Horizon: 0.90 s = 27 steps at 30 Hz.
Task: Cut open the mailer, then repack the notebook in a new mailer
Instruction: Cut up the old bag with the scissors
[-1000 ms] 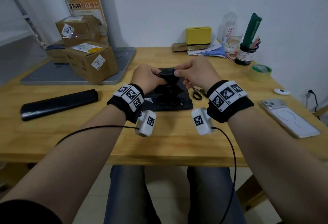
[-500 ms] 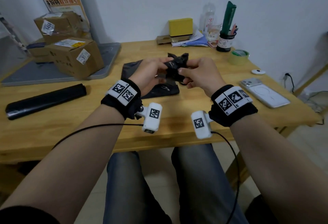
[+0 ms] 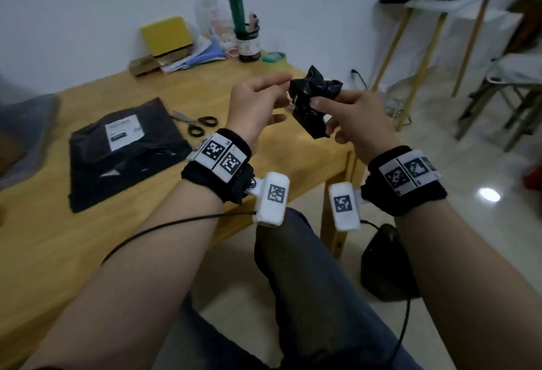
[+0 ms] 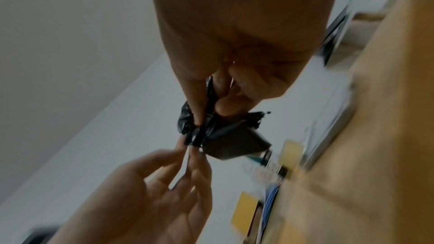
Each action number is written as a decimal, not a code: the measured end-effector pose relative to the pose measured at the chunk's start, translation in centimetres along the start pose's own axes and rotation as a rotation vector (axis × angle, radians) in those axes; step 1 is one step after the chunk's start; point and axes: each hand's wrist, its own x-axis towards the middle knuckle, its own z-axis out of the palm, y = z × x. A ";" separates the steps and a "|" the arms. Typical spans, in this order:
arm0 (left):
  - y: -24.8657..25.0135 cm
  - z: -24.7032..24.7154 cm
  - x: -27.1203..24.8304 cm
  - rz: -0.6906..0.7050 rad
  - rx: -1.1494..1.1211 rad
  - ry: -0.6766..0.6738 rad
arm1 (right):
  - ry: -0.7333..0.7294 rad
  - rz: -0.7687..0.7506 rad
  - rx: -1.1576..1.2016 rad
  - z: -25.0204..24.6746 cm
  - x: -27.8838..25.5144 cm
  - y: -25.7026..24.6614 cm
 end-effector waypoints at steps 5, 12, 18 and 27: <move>-2.0 7.7 0.1 -0.068 -0.157 -0.202 | 0.237 0.117 0.107 -9.0 -1.7 3.9; -7.1 18.5 -2.0 -0.201 -0.101 -0.513 | 0.476 0.292 0.141 -18.6 -5.2 11.1; -16.1 25.0 -1.4 -0.419 0.121 -0.595 | 0.560 0.500 0.022 -22.1 -6.3 20.2; -29.4 26.5 0.6 -0.819 0.235 -0.448 | 0.337 1.045 -0.091 -25.1 -6.3 36.6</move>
